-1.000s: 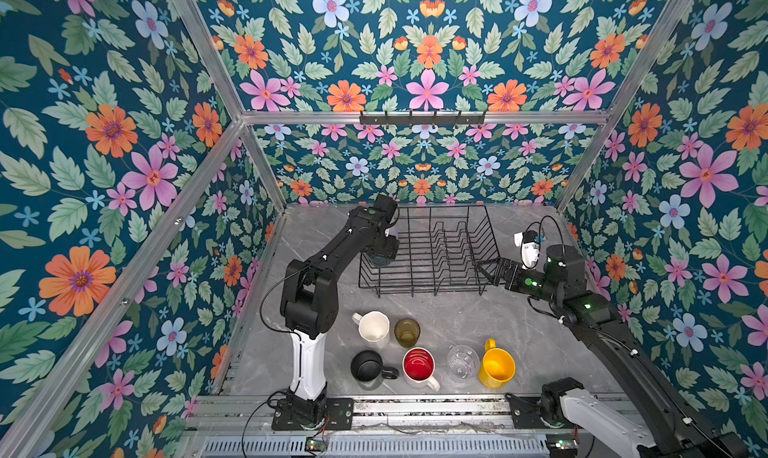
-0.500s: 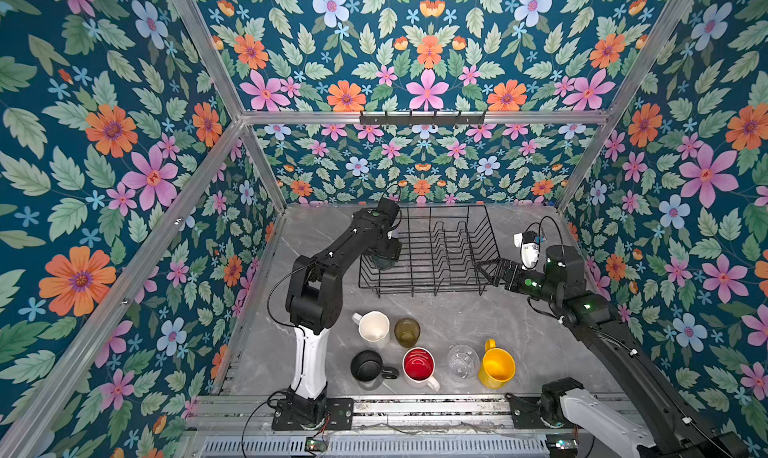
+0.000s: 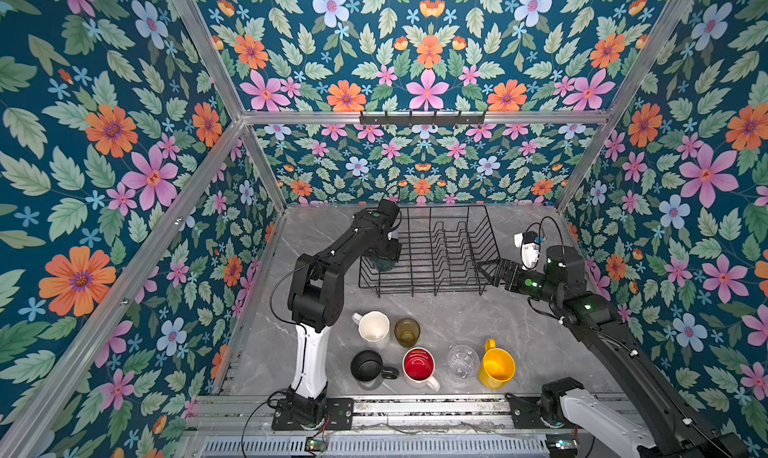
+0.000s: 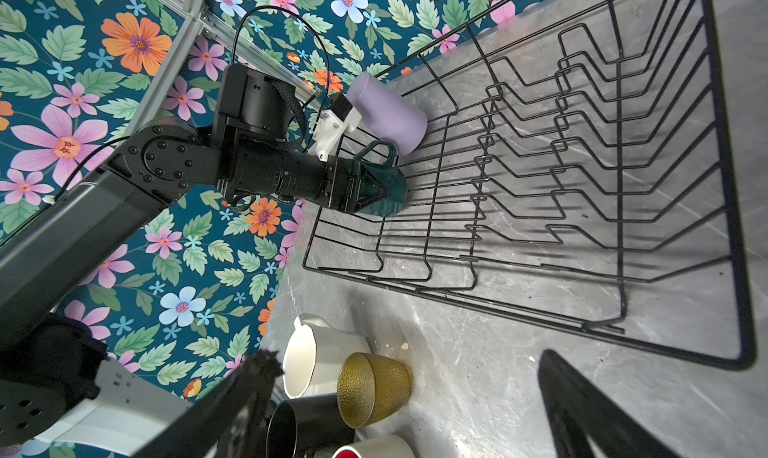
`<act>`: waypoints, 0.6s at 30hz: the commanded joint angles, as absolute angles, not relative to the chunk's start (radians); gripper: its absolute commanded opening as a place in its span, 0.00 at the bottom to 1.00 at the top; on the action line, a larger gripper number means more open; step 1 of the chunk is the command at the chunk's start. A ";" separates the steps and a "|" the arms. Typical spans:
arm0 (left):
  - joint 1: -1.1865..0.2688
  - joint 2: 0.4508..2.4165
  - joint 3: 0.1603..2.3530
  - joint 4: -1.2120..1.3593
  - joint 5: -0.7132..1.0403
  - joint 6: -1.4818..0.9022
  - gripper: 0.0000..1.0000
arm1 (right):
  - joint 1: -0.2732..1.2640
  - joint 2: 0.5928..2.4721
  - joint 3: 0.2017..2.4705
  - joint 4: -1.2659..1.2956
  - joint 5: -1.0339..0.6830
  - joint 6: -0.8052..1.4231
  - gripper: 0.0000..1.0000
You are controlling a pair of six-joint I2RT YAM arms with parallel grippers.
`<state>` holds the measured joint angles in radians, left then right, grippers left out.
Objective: Load the cups into the dish rack
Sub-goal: 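Lower the green mug upside down beside the lavender cup with the left gripper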
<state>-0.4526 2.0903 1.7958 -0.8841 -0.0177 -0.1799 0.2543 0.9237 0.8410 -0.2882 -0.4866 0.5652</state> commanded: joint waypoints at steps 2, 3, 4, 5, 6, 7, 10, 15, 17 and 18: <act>-0.451 2.101 1.792 -0.857 -0.025 -0.184 0.75 | 0.255 0.922 0.839 -0.291 -0.480 0.558 0.99; -0.452 2.100 1.792 -0.855 -0.026 -0.184 0.76 | 0.255 0.922 0.839 -0.291 -0.479 0.556 0.99; -0.451 2.103 1.790 -0.855 -0.026 -0.186 0.78 | 0.256 0.923 0.839 -0.291 -0.479 0.556 0.99; -0.451 2.104 1.790 -0.853 -0.025 -0.186 0.83 | 0.255 0.923 0.839 -0.291 -0.480 0.556 0.99; -0.451 2.104 1.790 -0.853 -0.024 -0.186 0.85 | 0.255 0.923 0.839 -0.291 -0.480 0.557 0.99; -0.451 2.106 1.790 -0.854 -0.025 -0.186 0.85 | 0.255 0.923 0.839 -0.291 -0.480 0.556 0.99; -0.449 2.107 1.789 -0.853 -0.025 -0.186 0.88 | 0.255 0.923 0.839 -0.291 -0.480 0.556 0.99; -0.449 2.104 1.789 -0.853 -0.029 -0.186 0.92 | 0.255 0.922 0.839 -0.292 -0.480 0.557 0.99; -0.449 2.103 1.789 -0.853 -0.029 -0.186 0.93 | 0.255 0.923 0.839 -0.293 -0.480 0.556 0.99; -0.448 2.101 1.787 -0.853 -0.029 -0.186 0.93 | 0.255 0.923 0.839 -0.293 -0.481 0.556 0.99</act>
